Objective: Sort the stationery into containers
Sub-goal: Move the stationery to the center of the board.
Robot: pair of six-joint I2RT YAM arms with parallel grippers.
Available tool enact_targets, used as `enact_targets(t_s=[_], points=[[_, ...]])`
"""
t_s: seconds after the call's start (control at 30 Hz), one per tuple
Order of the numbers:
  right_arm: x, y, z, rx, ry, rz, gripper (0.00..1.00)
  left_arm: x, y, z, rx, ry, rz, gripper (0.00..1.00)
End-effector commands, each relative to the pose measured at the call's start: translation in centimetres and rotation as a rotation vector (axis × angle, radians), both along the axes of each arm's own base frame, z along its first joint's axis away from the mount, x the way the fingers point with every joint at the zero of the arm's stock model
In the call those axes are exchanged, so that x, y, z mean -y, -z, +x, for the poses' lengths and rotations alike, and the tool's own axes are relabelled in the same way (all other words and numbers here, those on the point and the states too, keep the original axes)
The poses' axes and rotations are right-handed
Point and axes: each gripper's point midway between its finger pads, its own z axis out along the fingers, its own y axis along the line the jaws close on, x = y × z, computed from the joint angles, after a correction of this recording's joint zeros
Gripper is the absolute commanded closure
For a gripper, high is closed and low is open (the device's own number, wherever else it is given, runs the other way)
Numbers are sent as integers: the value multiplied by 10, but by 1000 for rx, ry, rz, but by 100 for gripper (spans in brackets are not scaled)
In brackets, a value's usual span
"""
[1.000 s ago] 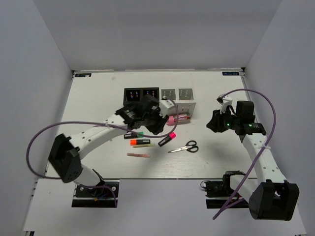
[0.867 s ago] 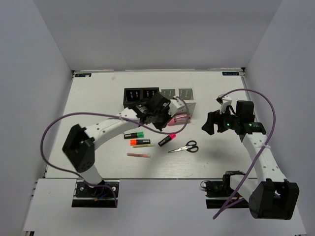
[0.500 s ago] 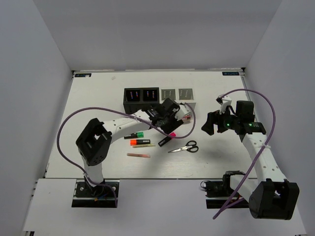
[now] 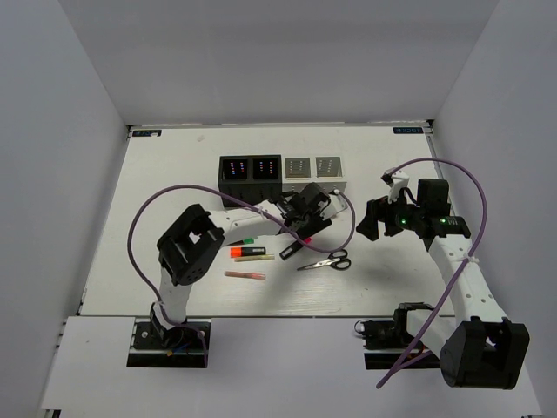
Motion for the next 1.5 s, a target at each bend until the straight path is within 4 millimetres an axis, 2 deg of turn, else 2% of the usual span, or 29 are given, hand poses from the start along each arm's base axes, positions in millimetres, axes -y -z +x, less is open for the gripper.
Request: enact_targets(t_s=[0.0,0.23,0.67,0.9,0.97,1.0,1.23,1.4,1.47], points=[[-2,-20,7,62,-23,4,10,17,-30,19,92,0,-58,30],[-3,-17,7,51,-28,3,10,25,-25,25,102,8,-57,31],[-2,-18,7,52,-26,-2,10,28,-7,33,91,1,-28,41],[-1,-19,7,56,-26,-2,10,26,1,36,82,-12,-17,41],[-2,-20,7,56,-29,-2,10,24,2,37,91,-24,-15,38],[-3,-20,6,56,-32,1,10,24,3,38,93,-27,-15,33],[-3,-19,5,52,-36,1,10,20,12,39,82,-35,5,32],[-3,-18,6,51,-32,1,10,14,19,34,60,-41,14,42],[-3,-19,5,55,-35,2,10,12,24,30,47,-36,23,53]])
